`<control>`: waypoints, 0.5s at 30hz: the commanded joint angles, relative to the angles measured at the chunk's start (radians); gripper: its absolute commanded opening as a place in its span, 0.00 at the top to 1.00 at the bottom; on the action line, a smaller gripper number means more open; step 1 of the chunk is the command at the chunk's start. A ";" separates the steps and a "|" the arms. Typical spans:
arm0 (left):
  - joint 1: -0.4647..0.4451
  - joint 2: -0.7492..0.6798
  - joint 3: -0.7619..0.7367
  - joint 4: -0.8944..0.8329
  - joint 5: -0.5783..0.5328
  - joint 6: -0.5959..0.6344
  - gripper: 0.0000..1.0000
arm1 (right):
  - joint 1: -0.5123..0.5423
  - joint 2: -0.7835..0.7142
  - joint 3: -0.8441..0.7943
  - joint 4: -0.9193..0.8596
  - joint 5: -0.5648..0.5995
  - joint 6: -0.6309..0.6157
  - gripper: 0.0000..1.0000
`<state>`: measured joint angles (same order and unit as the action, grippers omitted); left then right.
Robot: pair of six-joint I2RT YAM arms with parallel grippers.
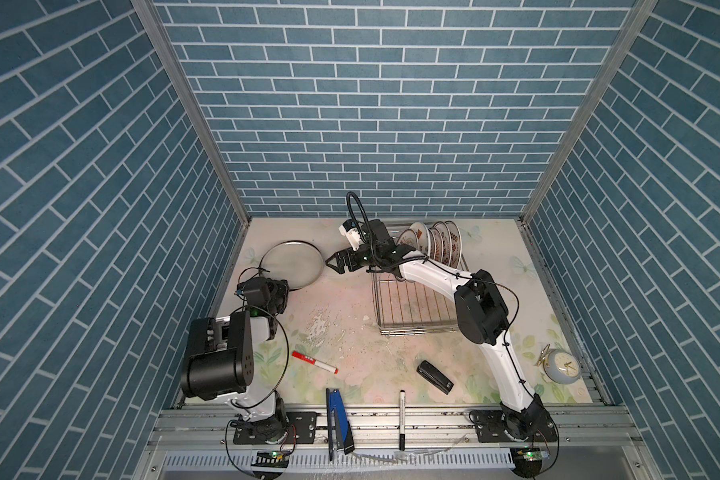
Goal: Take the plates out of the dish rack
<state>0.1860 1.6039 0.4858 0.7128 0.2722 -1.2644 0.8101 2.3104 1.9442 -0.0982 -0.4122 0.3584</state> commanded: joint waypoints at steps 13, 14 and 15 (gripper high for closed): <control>-0.003 0.017 0.101 0.035 -0.035 0.040 1.00 | 0.027 0.096 0.147 -0.058 -0.007 -0.012 0.02; -0.002 0.025 0.109 0.023 -0.034 0.040 1.00 | 0.027 0.101 0.152 -0.063 -0.004 -0.012 0.02; -0.002 0.032 0.119 0.007 -0.034 0.043 1.00 | 0.027 0.106 0.158 -0.066 -0.004 -0.010 0.02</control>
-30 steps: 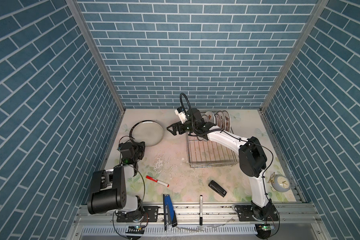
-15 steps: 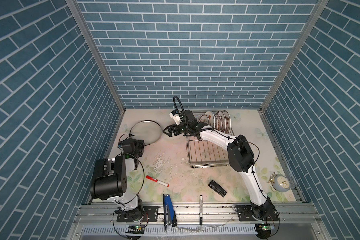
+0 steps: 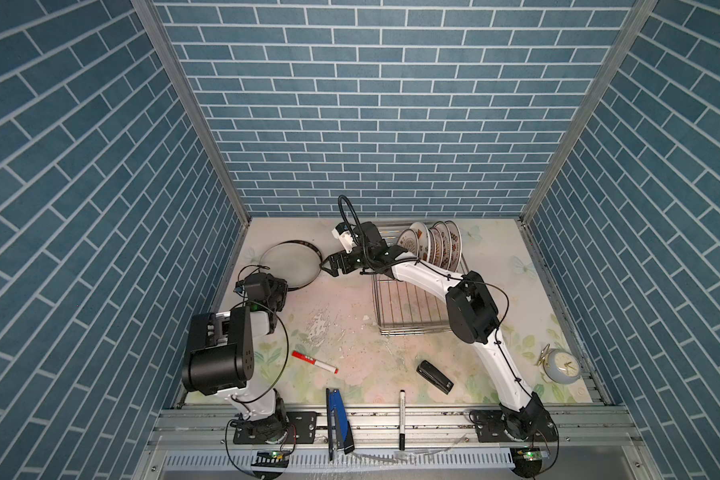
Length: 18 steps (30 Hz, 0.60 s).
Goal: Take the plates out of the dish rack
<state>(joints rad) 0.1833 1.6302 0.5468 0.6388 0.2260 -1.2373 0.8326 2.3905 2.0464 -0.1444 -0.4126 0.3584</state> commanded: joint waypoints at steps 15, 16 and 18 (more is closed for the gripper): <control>0.005 0.063 0.148 -0.103 0.011 0.062 0.91 | 0.010 0.063 0.103 -0.050 0.003 -0.015 0.03; 0.005 0.066 0.176 -0.124 0.018 0.068 0.90 | 0.009 0.063 0.103 -0.052 0.003 -0.016 0.03; 0.004 0.060 0.192 -0.173 0.002 0.084 0.88 | 0.009 0.063 0.103 -0.056 0.004 -0.019 0.03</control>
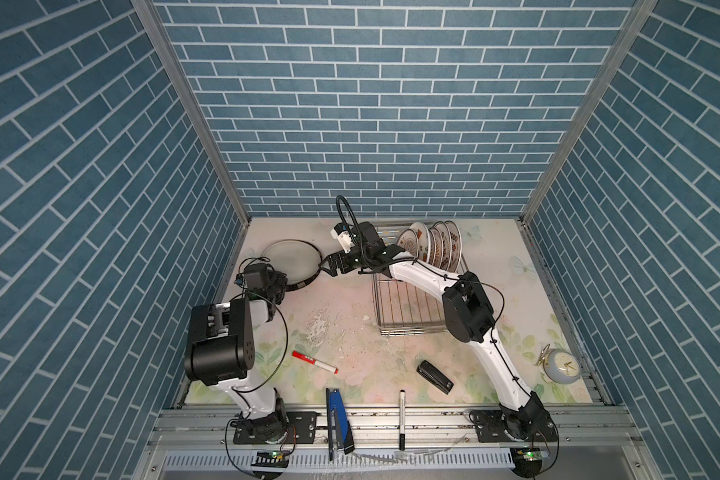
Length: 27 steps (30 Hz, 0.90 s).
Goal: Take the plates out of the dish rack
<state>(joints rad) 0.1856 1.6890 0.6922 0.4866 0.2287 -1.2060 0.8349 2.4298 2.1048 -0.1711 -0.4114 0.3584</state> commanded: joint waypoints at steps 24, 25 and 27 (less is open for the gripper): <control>0.016 0.063 0.075 -0.100 -0.013 0.062 0.73 | 0.007 0.028 0.049 -0.031 -0.009 -0.013 0.04; 0.017 0.061 0.073 -0.101 -0.017 0.063 0.73 | 0.007 0.028 0.050 -0.034 -0.009 -0.013 0.04; 0.017 0.047 0.065 -0.108 -0.041 0.068 0.69 | 0.007 0.028 0.050 -0.036 -0.009 -0.013 0.04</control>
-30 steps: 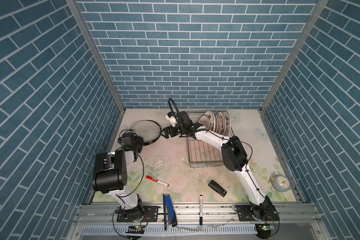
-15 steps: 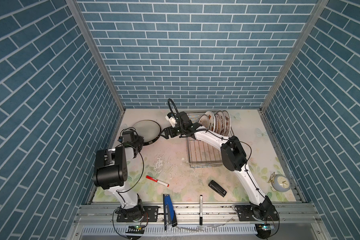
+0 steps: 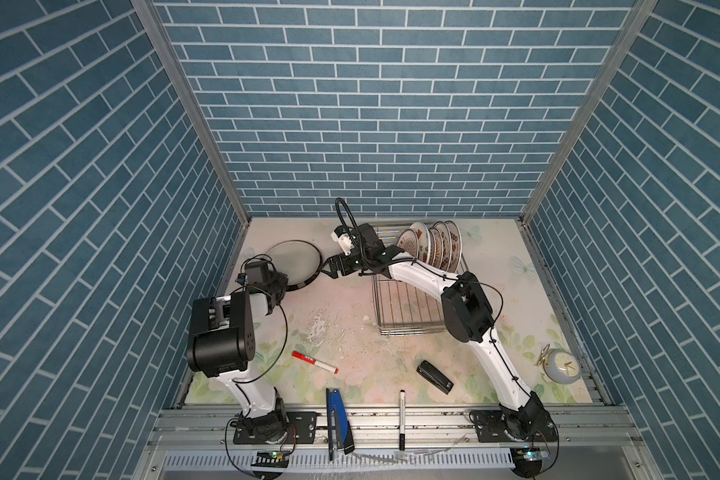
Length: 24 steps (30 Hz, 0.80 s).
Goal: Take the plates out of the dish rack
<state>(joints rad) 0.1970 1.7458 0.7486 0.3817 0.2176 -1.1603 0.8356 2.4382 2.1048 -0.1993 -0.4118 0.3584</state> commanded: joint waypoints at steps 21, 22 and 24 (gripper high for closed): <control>0.014 -0.031 0.002 -0.055 -0.119 0.036 0.41 | 0.010 0.002 0.046 -0.018 -0.010 -0.013 0.04; 0.014 -0.035 0.005 -0.066 -0.127 0.043 0.41 | 0.011 0.002 0.046 -0.022 -0.007 -0.013 0.04; 0.013 -0.045 0.018 -0.089 -0.151 0.053 0.40 | 0.012 -0.002 0.044 -0.027 -0.001 -0.017 0.04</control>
<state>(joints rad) 0.2024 1.7142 0.7551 0.3786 0.1234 -1.1400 0.8364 2.4382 2.1048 -0.2062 -0.4118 0.3584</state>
